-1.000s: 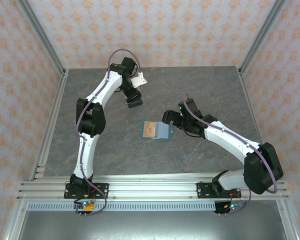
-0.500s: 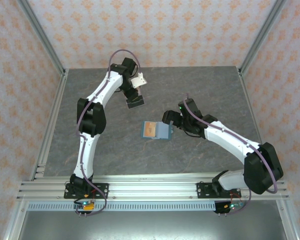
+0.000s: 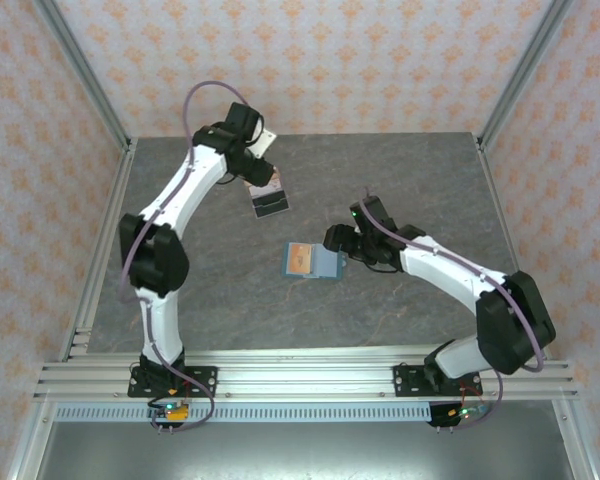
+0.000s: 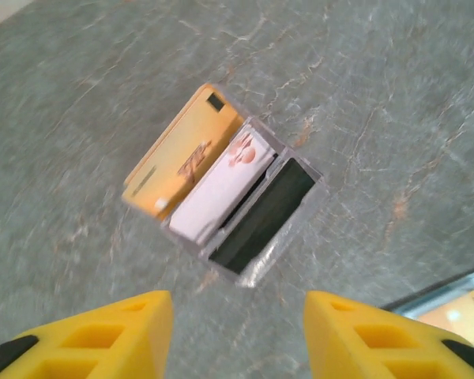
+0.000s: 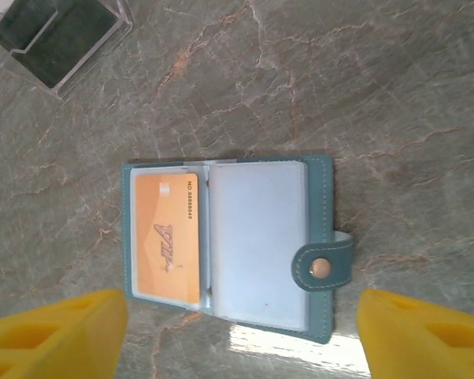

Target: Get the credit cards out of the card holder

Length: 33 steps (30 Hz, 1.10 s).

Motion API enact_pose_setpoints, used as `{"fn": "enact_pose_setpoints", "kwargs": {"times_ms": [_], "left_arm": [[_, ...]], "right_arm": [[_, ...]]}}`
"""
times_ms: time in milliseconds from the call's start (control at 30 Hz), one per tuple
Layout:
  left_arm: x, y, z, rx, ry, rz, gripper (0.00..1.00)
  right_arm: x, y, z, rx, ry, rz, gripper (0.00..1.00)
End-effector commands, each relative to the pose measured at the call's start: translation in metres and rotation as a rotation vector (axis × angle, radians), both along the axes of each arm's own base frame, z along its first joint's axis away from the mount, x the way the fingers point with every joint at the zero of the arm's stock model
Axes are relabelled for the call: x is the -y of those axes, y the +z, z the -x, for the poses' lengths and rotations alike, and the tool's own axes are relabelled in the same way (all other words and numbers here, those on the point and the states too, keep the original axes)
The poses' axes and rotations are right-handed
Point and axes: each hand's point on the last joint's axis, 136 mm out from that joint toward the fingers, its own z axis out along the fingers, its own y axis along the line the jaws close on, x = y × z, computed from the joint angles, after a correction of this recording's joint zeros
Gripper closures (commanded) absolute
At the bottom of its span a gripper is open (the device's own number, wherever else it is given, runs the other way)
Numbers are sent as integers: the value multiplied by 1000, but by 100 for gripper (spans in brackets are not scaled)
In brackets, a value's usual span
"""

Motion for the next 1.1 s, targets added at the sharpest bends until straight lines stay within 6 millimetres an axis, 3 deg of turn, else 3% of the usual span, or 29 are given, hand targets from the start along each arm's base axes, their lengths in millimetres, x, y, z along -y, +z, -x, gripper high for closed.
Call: {"fn": "enact_pose_setpoints", "kwargs": {"times_ms": [0, 133, 267, 400, 667, 1067], "left_arm": [[-15, 14, 13, 54, 237, 87, 48], [-23, -2, 41, 33, 371, 172, 41], [-17, -23, 64, -10, 434, 242, 35], [10, -42, 84, -69, 431, 331, 32], [47, -69, 106, -119, 451, 391, 20], [80, -103, 124, -227, 455, 399, 28]], "right_arm": [[-18, 5, -2, -6, 38, -11, 29], [-34, -5, -3, -38, 57, -12, 39], [-54, -15, -5, -77, 66, -47, 50], [-69, -28, -6, -128, 65, -85, 59], [-75, -49, -10, -183, 11, -109, 68], [-72, -69, -10, -202, -10, -87, 79]]}}
